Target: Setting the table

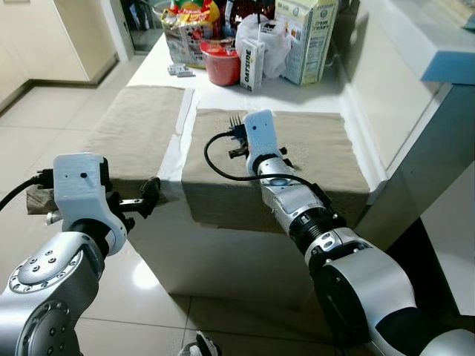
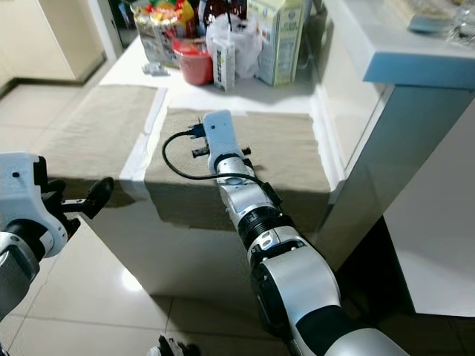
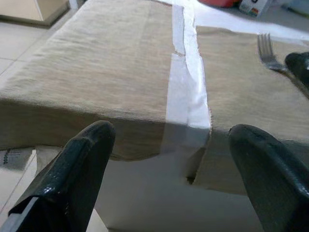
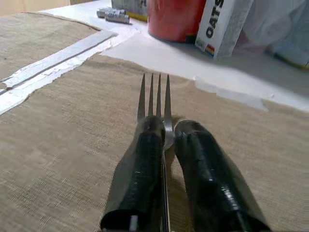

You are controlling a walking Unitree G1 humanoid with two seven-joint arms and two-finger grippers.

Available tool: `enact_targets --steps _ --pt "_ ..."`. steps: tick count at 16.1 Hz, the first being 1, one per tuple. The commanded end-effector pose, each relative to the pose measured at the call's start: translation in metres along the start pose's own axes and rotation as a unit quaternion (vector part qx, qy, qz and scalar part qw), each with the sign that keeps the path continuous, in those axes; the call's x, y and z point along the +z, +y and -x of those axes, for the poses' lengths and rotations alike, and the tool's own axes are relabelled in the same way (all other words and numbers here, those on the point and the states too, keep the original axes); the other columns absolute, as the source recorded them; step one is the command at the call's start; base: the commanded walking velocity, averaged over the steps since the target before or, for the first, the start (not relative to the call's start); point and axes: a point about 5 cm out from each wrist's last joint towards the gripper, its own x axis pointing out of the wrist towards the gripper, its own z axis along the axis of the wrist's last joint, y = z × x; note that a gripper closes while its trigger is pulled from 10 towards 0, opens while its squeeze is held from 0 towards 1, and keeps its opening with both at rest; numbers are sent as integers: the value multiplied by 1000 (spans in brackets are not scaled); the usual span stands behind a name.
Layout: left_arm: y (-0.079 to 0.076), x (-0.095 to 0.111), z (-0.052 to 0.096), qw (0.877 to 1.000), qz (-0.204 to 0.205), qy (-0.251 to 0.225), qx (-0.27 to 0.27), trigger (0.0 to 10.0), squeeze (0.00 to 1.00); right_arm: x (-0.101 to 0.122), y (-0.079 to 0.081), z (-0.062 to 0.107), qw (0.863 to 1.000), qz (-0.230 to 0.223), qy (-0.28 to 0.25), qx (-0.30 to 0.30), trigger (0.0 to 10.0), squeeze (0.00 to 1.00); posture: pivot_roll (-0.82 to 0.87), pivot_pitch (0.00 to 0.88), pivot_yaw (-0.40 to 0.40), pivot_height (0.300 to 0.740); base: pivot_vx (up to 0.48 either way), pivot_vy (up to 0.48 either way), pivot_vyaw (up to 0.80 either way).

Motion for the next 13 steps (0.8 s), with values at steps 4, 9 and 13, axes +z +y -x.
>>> enact_targets --steps 4,9,13 --pt "0 2 -3 1000 -1 -8 9 10000 0 6 8 3 998 11 -56 -10 0 0 241 105 71 740 0 0 0" --pt "-2 1 -6 1000 -3 -13 7 10000 0 69 4 5 974 20 -224 -29 0 0 234 102 65 740 0 0 0" --pt "-4 0 -7 1000 -4 -16 6 10000 0 98 5 15 948 22 -317 -34 0 0 231 101 62 740 0 0 0"
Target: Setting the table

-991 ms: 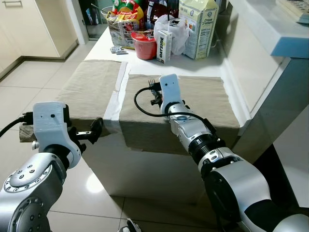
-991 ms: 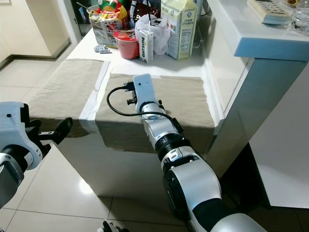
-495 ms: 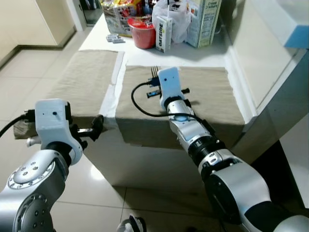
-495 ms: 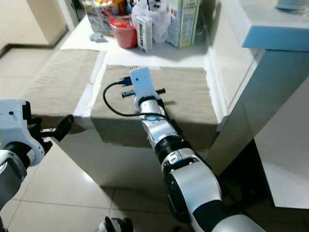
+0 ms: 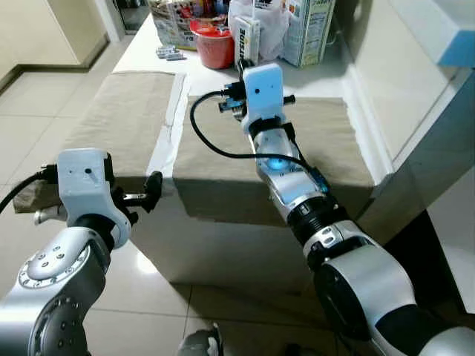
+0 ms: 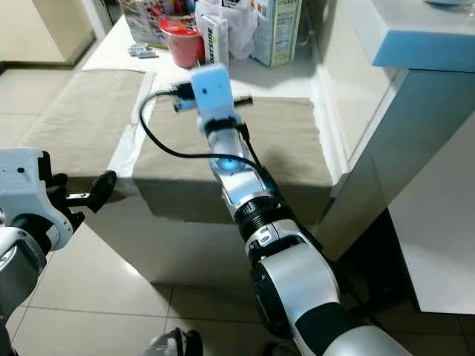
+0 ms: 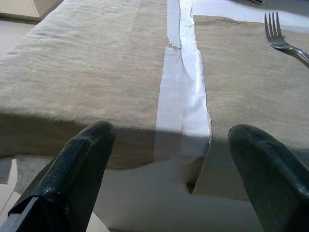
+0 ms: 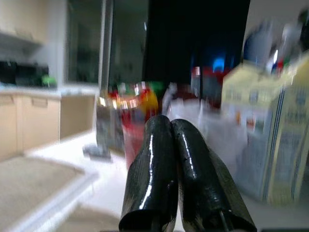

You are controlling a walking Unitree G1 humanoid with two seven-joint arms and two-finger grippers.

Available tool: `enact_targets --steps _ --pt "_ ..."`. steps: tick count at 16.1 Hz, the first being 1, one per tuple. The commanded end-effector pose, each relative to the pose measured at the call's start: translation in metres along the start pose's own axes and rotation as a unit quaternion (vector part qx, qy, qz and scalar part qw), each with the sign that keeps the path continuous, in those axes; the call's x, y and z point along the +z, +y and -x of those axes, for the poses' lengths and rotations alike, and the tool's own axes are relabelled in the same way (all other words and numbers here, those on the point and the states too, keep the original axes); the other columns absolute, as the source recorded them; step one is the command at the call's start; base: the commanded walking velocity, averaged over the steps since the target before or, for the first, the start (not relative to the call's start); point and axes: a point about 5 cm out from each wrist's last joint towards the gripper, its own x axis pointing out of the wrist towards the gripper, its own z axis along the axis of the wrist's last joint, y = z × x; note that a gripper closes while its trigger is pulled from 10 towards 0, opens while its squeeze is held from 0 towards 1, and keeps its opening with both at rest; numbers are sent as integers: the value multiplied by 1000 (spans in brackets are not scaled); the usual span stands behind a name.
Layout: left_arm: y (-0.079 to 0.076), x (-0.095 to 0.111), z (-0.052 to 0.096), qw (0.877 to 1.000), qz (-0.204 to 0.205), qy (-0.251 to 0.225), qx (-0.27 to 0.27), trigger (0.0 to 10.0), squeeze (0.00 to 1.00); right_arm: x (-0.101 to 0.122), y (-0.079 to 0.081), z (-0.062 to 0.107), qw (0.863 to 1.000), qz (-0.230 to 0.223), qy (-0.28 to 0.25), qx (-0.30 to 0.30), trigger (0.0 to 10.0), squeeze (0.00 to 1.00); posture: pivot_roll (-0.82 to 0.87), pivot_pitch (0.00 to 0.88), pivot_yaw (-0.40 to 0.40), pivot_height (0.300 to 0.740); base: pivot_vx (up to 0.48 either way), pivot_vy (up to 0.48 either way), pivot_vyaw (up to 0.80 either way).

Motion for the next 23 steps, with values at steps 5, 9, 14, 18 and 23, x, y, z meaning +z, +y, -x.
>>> enact_targets --steps 5,9,14,18,23 --pt "0 -3 -3 1000 -2 0 4 10000 0 28 2 -5 996 0 -89 -6 0 0 224 99 64 740 0 0 0" --pt "0 -4 -3 1000 -6 0 4 10000 0 37 1 -7 993 0 -114 -12 0 0 224 96 66 740 0 0 0" --pt "1 -5 -4 1000 -8 0 2 10000 0 60 4 -9 984 4 -175 -15 0 0 218 90 74 740 0 0 0" --pt "0 -4 -5 1000 -9 -1 0 10000 0 78 14 -7 973 10 -230 1 0 0 217 85 75 740 0 0 0" --pt "1 -5 -6 1000 -12 -2 0 10000 0 84 18 -3 968 14 -249 3 0 0 216 81 77 740 0 0 0"
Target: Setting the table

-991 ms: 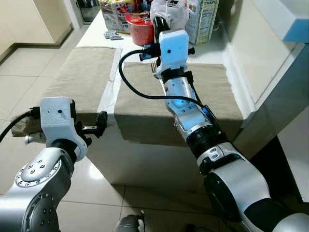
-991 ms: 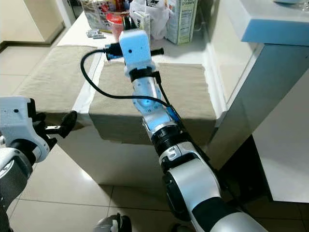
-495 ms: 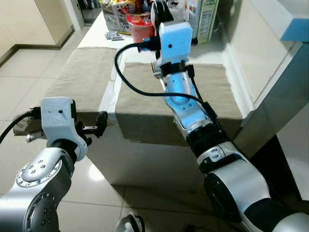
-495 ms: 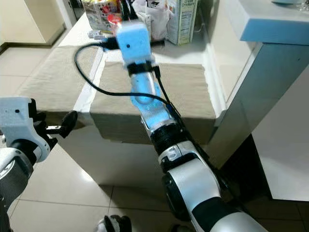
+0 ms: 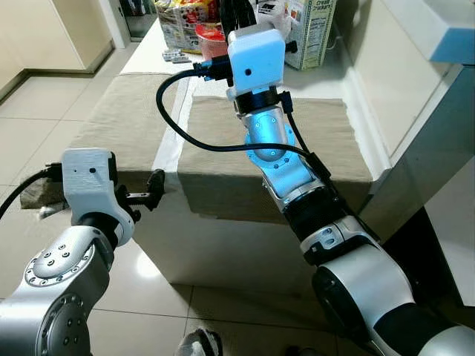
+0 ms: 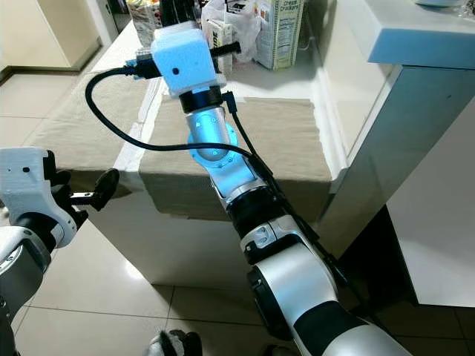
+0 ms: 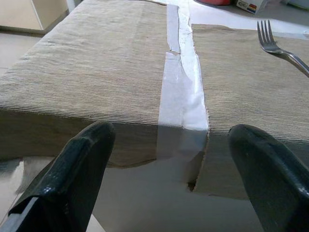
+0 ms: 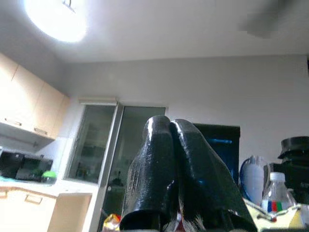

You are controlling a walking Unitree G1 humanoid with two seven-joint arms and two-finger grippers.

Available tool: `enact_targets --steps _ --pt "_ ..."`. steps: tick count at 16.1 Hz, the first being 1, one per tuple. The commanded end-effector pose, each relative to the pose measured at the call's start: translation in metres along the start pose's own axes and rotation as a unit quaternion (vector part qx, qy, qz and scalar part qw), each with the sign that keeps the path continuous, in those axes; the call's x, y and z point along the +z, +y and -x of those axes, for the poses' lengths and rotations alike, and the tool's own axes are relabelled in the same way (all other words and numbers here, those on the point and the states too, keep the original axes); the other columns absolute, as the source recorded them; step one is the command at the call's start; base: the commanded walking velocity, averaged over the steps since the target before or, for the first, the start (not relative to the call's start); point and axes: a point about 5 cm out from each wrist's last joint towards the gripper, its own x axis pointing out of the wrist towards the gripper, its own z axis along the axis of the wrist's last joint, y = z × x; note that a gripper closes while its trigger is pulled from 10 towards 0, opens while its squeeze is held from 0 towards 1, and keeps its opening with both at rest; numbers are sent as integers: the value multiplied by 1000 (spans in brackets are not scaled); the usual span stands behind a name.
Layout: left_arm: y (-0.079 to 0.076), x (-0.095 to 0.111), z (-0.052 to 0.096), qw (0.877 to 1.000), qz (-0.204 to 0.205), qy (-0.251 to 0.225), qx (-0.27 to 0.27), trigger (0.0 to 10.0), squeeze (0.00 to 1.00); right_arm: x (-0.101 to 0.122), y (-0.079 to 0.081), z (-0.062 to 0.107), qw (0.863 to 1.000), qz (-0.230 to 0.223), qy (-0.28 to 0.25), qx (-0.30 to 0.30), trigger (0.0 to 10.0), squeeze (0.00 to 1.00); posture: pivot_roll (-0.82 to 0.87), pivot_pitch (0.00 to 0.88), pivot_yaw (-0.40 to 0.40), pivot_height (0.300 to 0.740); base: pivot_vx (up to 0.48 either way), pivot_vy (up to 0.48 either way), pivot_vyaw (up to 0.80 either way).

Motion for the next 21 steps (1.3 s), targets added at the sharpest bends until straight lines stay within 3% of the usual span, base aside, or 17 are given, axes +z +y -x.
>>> enact_targets --steps 1,3,4,5,6,7,8,10,17,21 --pt "2 -4 -1 1000 -5 10 3 10000 0 8 6 -3 1000 -6 -21 3 0 0 215 81 79 740 0 0 0" --pt "1 -4 -1 1000 -6 11 2 10000 0 2 9 0 1000 -10 5 11 0 0 216 81 77 740 0 0 0" --pt "1 -4 -2 1000 -5 11 0 10000 0 -14 9 5 998 -16 67 5 0 0 215 81 75 740 0 0 0" --pt "1 -4 -2 1000 -5 11 0 10000 0 -30 7 12 992 -19 125 0 4980 0 215 81 75 740 0 0 0" --pt "0 -5 -2 1000 -4 12 -1 10000 0 -55 3 28 975 -28 221 -11 10000 1000 213 81 71 740 0 0 0" --pt "0 -5 -2 1000 -4 13 -1 10000 0 -76 -3 47 952 -41 303 -29 10000 1000 211 81 69 740 0 0 0" --pt "0 -6 -3 1000 -3 13 -2 10000 0 -89 -9 61 934 -49 350 -44 10000 1000 210 80 69 740 0 0 0" --pt "-1 -5 -4 1000 -2 11 -2 10000 0 -98 -16 74 919 -65 384 -59 10000 1000 206 76 68 740 0 0 0" --pt "-2 -5 -6 1000 -1 7 -5 10000 0 -101 -15 74 911 -82 401 -54 10000 1000 200 76 66 740 0 0 0" --pt "-3 -5 -7 1000 0 6 -5 10000 0 -104 -10 78 898 -91 428 -39 10000 1000 199 77 63 740 0 0 0"
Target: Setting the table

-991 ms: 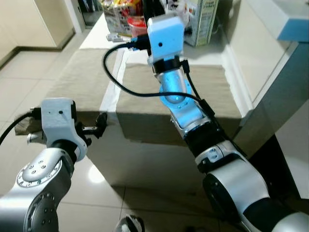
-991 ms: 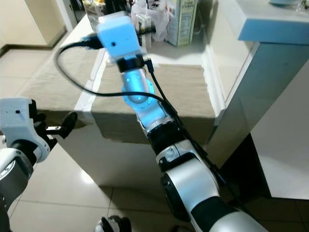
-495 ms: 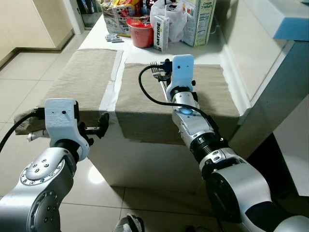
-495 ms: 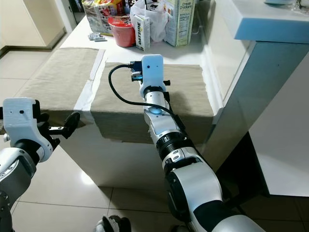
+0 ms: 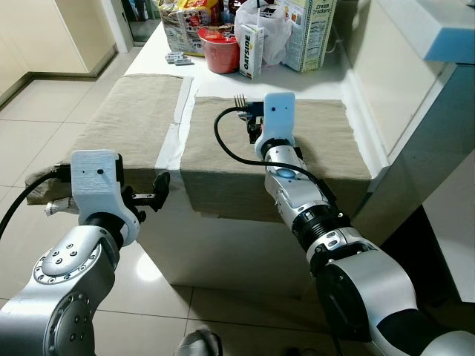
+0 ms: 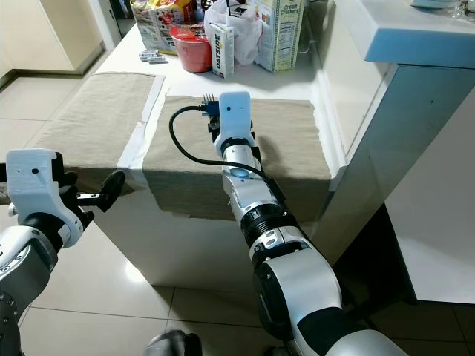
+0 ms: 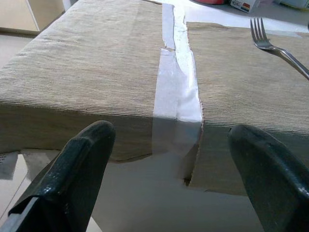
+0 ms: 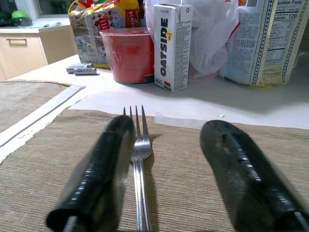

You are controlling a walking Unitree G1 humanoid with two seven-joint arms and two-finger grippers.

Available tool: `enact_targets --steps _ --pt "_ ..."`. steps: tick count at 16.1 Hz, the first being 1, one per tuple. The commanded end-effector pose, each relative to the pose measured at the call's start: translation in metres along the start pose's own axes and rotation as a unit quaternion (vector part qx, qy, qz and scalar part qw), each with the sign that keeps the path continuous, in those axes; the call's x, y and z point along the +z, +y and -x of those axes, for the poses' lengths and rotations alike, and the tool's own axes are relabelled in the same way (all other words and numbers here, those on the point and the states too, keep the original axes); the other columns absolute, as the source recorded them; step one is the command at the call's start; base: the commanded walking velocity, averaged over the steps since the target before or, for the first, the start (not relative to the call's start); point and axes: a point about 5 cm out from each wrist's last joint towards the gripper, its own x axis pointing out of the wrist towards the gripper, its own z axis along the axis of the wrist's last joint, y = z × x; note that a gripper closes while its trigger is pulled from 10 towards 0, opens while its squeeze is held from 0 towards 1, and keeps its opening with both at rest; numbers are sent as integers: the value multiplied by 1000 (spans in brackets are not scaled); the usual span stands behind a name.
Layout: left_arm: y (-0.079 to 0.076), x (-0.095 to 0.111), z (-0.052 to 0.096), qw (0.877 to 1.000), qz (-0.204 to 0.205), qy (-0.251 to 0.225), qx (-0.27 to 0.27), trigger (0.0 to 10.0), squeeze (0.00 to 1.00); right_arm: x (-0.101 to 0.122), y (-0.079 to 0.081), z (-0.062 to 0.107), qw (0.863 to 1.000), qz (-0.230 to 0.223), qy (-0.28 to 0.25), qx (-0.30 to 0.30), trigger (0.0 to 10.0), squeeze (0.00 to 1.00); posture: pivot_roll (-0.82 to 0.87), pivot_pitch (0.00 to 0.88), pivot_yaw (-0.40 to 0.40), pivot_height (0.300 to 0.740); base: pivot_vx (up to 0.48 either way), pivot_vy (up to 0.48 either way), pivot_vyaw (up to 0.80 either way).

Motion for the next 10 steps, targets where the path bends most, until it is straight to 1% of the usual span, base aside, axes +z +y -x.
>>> enact_targets --steps 1,4,5,6,7,10 --pt "1 -1 -2 1000 1 3 5 10000 0 5 13 -2 1000 -8 5 19 10000 1000 197 77 63 740 0 0 0" --pt "0 -1 -2 1000 2 3 4 10000 0 5 13 -3 1000 -3 17 19 10000 1000 196 77 63 740 0 0 0" --pt "-1 -2 -2 1000 4 3 3 10000 0 -4 12 -3 998 3 56 15 10000 678 195 80 61 740 0 0 0" --pt "-1 -2 -2 1000 4 3 3 10000 0 -7 12 -2 998 -1 66 17 10000 0 194 81 60 740 0 0 0" --pt "-2 -2 -2 1000 5 3 2 10000 0 -13 13 0 996 -2 88 22 10000 0 194 82 60 740 0 0 0" --pt "-2 -2 -2 1000 6 3 3 10000 0 -26 14 4 992 -1 125 30 10000 0 195 85 60 740 0 0 0"
